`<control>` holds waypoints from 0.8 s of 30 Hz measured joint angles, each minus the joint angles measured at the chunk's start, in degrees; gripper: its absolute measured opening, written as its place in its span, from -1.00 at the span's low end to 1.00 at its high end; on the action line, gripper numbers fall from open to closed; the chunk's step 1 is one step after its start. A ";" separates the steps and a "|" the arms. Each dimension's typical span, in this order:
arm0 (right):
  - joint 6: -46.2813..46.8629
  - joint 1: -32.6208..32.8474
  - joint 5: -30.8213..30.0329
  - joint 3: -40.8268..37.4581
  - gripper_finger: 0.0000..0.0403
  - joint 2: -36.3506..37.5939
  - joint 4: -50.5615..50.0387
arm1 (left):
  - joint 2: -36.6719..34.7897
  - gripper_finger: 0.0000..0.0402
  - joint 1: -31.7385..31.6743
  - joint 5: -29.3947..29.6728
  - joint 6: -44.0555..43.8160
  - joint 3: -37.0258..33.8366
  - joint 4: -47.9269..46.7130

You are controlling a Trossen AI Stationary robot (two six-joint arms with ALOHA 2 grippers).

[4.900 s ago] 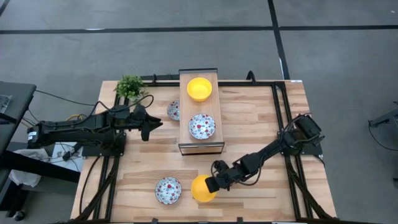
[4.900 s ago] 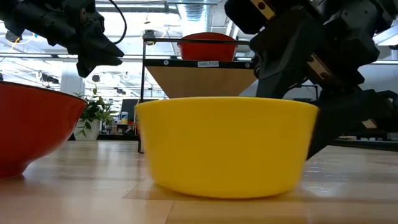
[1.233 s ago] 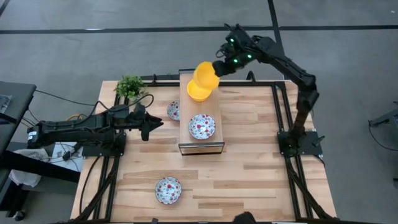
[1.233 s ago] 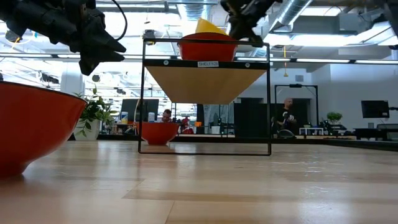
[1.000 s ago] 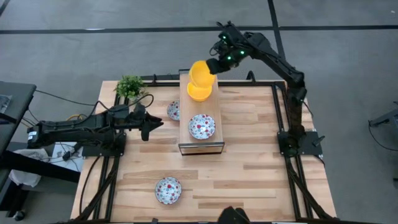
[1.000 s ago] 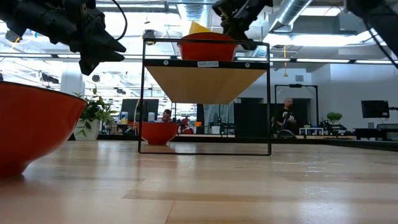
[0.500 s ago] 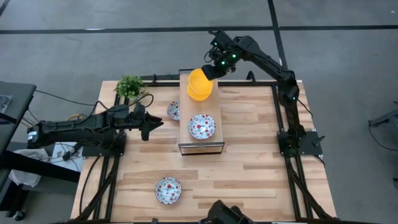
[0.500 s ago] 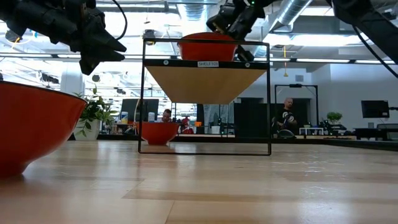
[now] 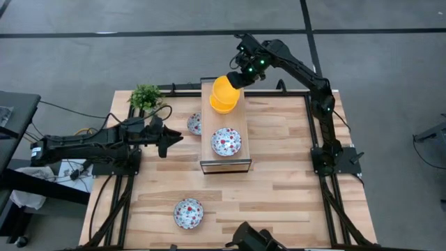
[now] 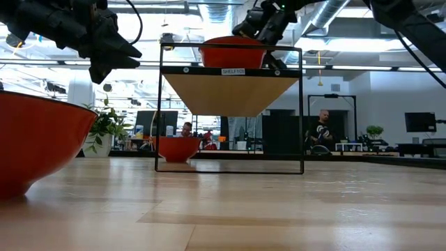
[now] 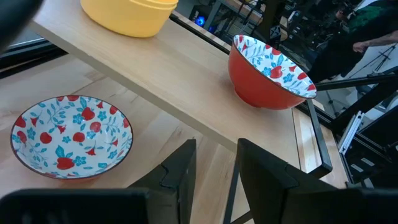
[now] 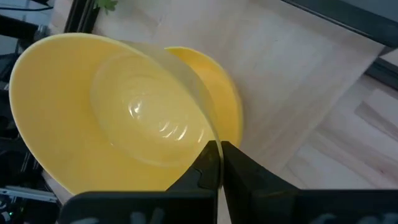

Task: Pick & Place Mini bowls
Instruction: Stack the yellow bowl on top of the yellow bowls on the shelf

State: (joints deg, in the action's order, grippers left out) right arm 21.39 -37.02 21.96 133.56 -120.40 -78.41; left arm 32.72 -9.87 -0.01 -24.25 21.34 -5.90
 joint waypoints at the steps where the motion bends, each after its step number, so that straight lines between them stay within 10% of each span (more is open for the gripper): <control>1: -0.17 0.21 -0.06 0.00 -1.00 0.00 0.02 | 0.01 -0.43 0.00 0.00 -0.01 0.00 0.00; 24: -2.45 1.69 -2.46 -0.02 -1.00 -2.71 -1.22 | 0.01 -0.43 0.02 0.00 -0.02 0.00 0.44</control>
State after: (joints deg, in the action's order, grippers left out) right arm 18.94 -35.33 19.50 133.53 -123.11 -79.64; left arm 32.73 -9.85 -0.01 -24.27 21.34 -5.46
